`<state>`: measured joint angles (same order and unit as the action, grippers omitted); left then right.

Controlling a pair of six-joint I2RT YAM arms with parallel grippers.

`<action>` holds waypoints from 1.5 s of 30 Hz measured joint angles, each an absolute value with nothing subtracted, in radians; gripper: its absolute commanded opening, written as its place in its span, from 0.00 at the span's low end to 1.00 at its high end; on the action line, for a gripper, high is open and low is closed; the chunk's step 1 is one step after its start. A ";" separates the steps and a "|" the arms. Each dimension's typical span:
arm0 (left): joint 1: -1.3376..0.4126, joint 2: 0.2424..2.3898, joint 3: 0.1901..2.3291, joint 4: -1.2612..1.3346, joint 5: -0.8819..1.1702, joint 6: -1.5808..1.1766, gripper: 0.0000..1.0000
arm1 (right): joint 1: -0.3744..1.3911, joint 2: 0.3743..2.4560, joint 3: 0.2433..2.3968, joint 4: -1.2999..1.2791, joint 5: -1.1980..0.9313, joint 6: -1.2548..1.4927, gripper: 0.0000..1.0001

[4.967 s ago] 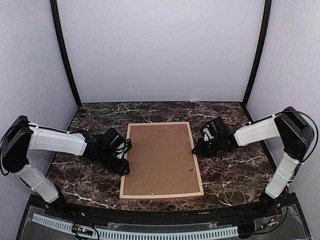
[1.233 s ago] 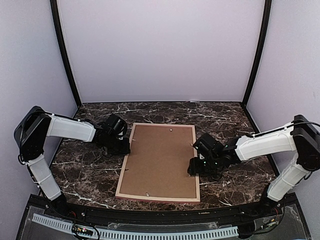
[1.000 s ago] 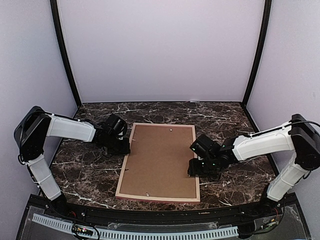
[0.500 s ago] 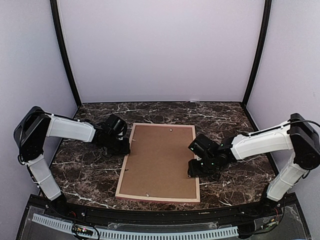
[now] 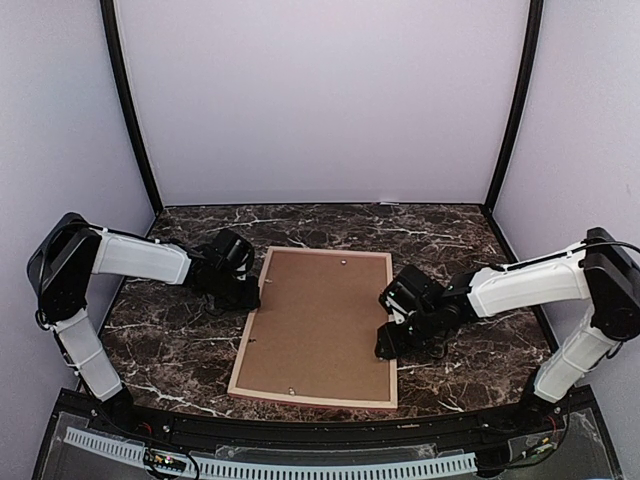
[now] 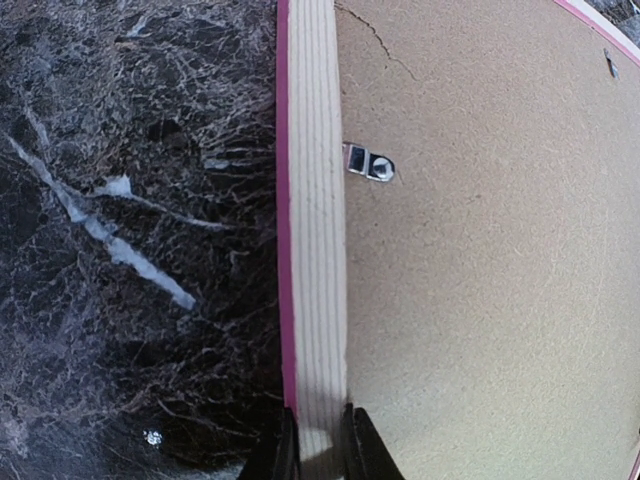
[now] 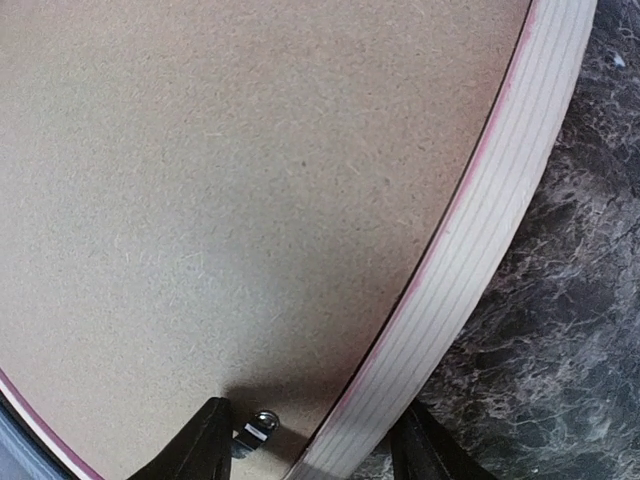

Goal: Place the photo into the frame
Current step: Press the fastener onto the backboard.

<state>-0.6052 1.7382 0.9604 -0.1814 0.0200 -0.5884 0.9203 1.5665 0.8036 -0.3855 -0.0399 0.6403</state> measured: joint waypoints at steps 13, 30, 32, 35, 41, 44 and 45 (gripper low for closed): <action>-0.606 1.738 0.960 -0.182 0.018 -0.588 0.07 | 0.869 1.559 0.800 -0.417 -0.104 0.570 0.40; -0.607 1.737 0.960 -0.186 0.014 -0.588 0.07 | 0.825 1.561 0.800 -0.425 -0.155 0.532 0.27; -0.607 1.735 0.960 -0.189 0.012 -0.588 0.07 | 0.819 1.563 0.802 -0.425 -0.164 0.527 0.26; -0.607 1.734 0.959 -0.192 0.010 -0.589 0.07 | 0.810 1.568 0.806 -0.424 -0.175 0.518 0.25; -0.607 1.729 0.953 -0.191 0.009 -0.596 0.07 | 0.774 1.569 0.805 -0.415 -0.214 0.505 0.36; -0.607 1.727 0.951 -0.191 0.009 -0.600 0.07 | 0.747 1.569 0.802 -0.406 -0.233 0.503 0.45; -0.607 1.726 0.950 -0.191 0.009 -0.601 0.07 | 0.735 1.569 0.800 -0.400 -0.240 0.504 0.46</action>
